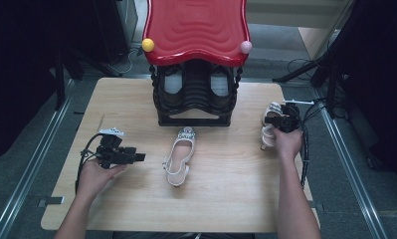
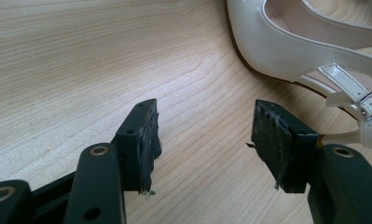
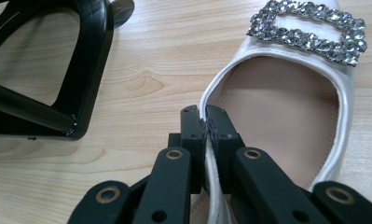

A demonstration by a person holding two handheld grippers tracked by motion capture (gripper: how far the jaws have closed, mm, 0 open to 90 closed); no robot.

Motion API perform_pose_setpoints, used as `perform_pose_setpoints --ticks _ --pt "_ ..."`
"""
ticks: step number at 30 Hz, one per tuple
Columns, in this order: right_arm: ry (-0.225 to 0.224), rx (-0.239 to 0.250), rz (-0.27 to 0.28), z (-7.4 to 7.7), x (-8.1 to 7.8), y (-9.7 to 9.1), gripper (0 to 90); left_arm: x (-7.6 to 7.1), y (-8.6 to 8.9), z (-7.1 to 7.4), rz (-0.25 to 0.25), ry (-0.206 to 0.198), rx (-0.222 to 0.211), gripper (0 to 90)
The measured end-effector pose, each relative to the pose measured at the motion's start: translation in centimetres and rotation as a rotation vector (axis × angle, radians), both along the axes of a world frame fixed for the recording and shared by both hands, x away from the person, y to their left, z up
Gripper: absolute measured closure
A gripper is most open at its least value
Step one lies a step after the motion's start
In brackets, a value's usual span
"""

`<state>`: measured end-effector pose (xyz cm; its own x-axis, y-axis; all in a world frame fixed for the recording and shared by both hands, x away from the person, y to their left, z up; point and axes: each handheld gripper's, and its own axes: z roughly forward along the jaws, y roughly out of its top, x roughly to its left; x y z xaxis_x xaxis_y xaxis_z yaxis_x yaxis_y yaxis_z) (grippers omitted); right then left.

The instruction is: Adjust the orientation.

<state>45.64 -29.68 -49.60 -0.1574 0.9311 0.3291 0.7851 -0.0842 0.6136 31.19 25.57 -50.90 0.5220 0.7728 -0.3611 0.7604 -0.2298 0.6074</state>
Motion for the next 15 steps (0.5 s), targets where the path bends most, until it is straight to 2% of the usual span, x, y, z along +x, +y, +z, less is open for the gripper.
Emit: perform_pose_setpoints --ticks 9,15 --pt "-0.017 0.048 0.049 1.1 -0.9 0.4 88.3 0.3 -0.5 0.1 -0.012 -0.001 0.003 41.6" --pt "-0.028 0.059 0.077 1.9 -1.8 1.1 88.3 0.5 -0.8 0.1 -0.023 0.002 0.004 41.6"
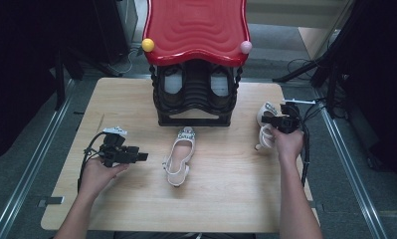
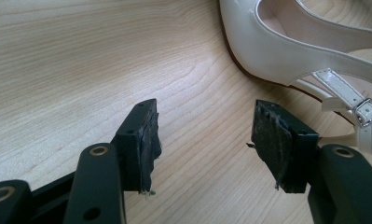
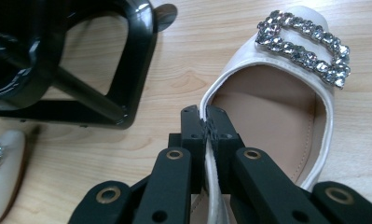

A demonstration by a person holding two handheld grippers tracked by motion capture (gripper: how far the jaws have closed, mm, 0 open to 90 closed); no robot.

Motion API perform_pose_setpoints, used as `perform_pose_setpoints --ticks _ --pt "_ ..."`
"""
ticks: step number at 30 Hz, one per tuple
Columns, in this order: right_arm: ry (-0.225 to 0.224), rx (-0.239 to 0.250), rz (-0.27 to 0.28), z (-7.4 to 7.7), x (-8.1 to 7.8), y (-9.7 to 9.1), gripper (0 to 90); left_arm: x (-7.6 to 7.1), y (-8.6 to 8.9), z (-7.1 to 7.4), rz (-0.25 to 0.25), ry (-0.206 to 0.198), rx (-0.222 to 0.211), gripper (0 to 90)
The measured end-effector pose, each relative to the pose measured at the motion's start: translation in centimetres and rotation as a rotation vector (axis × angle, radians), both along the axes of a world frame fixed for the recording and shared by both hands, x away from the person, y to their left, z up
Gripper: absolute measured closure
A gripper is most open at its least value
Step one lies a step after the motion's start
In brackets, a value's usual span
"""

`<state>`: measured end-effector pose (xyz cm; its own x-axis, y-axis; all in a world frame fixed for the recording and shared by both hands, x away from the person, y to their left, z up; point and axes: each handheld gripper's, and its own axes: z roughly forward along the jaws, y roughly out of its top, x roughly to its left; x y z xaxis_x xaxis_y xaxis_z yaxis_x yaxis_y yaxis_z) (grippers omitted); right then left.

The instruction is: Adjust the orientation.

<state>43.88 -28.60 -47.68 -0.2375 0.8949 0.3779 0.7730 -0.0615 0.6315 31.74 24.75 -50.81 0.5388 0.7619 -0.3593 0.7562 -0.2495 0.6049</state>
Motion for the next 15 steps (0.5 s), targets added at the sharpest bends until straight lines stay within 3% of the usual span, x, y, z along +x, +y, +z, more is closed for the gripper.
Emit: perform_pose_setpoints --ticks 15 --pt "-0.019 0.001 0.089 1.1 -3.2 2.2 88.2 1.0 -1.1 0.2 -0.033 -0.002 -0.009 41.6"
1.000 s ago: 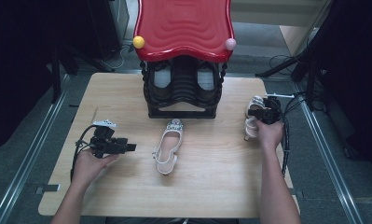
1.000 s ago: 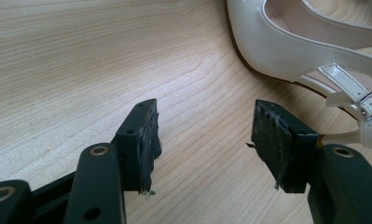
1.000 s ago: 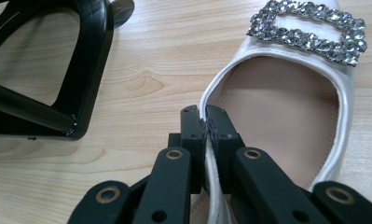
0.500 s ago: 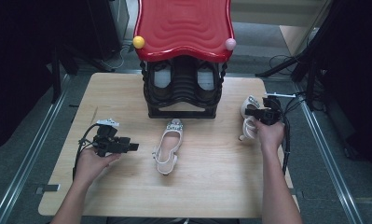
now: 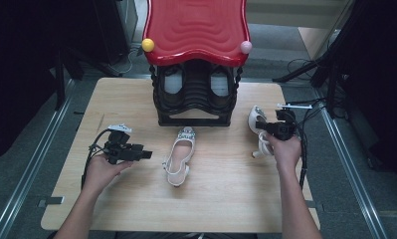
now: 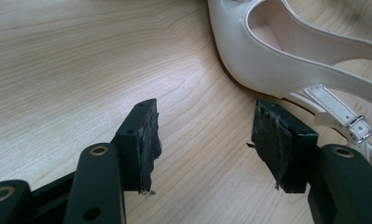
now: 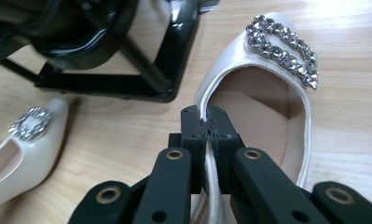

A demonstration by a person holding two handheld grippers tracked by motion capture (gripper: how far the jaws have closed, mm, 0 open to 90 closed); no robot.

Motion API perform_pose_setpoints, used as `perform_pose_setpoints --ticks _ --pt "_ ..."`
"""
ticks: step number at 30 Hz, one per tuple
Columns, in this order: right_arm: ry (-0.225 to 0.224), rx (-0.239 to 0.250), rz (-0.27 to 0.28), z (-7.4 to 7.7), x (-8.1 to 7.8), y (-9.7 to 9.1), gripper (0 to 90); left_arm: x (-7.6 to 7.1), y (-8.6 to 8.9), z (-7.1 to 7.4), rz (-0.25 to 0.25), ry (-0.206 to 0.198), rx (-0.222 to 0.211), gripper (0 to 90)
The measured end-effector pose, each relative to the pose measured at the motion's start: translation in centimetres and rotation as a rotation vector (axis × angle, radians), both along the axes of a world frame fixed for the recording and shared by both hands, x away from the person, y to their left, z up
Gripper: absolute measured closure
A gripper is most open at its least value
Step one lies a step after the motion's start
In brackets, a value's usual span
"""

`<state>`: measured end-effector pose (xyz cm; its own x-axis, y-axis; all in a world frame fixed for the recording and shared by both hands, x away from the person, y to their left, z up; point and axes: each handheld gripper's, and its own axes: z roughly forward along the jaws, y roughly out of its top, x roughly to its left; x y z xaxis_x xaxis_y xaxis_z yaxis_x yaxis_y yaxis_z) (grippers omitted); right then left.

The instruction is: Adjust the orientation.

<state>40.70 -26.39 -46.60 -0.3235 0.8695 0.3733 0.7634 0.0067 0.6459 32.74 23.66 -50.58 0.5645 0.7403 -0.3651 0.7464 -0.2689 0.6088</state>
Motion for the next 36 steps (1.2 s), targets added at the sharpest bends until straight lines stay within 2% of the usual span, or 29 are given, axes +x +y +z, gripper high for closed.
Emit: perform_pose_setpoints --ticks 3,6,11,24,30,36 --pt "0.003 -0.005 0.023 0.1 -0.6 0.7 88.2 0.2 -0.3 0.1 -0.006 -0.008 -0.002 41.6" --pt "0.006 0.005 0.036 0.2 -1.2 1.2 88.2 0.5 -0.4 0.0 -0.012 -0.004 -0.022 41.5" --pt "0.005 0.016 0.063 0.4 -2.3 1.9 88.2 0.9 -1.0 0.2 -0.027 0.0 -0.021 41.7" --pt "0.001 0.009 0.163 0.8 -5.0 4.8 88.1 1.3 -1.5 0.4 -0.047 -0.01 -0.024 42.2" --pt "0.013 0.01 0.217 0.1 -5.7 6.4 88.1 1.3 -1.7 0.3 -0.046 -0.011 -0.02 42.2" --pt "0.04 -0.005 0.25 -1.0 -5.6 8.0 88.1 1.3 -1.8 0.2 -0.053 -0.005 -0.018 42.3"
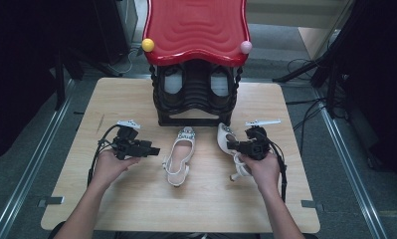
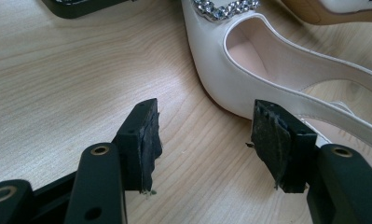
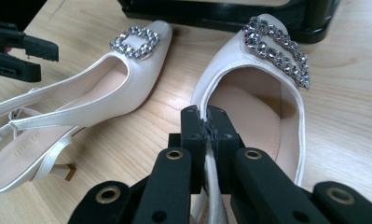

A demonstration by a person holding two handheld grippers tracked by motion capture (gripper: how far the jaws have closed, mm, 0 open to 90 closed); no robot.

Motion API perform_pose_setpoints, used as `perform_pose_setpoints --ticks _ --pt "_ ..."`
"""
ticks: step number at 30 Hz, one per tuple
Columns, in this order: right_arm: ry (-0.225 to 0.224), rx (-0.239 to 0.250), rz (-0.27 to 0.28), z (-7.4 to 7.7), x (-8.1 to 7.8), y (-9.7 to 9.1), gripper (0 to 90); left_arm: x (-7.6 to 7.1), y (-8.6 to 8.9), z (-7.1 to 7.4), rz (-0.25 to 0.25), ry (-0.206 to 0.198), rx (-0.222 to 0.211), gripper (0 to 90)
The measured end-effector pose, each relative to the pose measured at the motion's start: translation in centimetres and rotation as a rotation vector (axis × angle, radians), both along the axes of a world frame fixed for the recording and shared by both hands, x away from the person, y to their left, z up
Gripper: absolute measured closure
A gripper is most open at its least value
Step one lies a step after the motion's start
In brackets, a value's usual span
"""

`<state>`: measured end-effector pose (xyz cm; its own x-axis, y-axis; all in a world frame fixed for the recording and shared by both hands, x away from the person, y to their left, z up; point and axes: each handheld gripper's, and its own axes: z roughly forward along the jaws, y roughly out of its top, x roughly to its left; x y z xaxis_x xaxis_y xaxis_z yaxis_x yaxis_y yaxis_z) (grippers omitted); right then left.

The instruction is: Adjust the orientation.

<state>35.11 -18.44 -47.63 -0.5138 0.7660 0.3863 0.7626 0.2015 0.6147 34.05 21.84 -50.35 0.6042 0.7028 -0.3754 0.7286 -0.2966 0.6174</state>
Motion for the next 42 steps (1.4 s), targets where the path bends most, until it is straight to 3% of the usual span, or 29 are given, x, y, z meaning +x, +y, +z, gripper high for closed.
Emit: perform_pose_setpoints --ticks 10,15,22,28,31,35,37,42 --pt "0.049 0.0 0.063 -1.5 0.2 2.2 88.0 -0.1 -0.4 -0.1 -0.007 -0.002 0.009 42.2" --pt "0.051 -0.001 0.086 -1.8 0.3 3.5 88.0 -0.3 -0.4 0.0 -0.015 0.0 0.011 42.3" --pt "0.059 -0.006 0.133 -2.3 0.2 5.6 87.8 -0.9 -0.5 0.1 -0.005 -0.009 -0.018 45.8" --pt "0.063 -0.011 0.158 -2.7 0.2 7.1 86.9 -1.2 -0.6 -0.2 -0.012 -0.011 -0.004 46.2" --pt "0.027 -0.028 0.178 -2.7 0.1 7.6 84.0 -1.3 -0.8 -0.2 -0.02 -0.014 0.004 47.4" --pt "-0.023 -0.001 0.188 -1.9 0.0 7.1 76.8 -1.4 -1.2 -0.3 -0.029 -0.022 0.01 50.3" --pt "-0.063 -0.022 0.191 -1.1 -0.2 6.7 75.7 -1.5 -1.4 -0.2 -0.022 -0.024 0.009 54.5" --pt "-0.1 -0.024 0.17 0.1 -0.4 4.9 79.1 -1.6 -1.7 0.0 -0.042 -0.017 -0.012 71.2"
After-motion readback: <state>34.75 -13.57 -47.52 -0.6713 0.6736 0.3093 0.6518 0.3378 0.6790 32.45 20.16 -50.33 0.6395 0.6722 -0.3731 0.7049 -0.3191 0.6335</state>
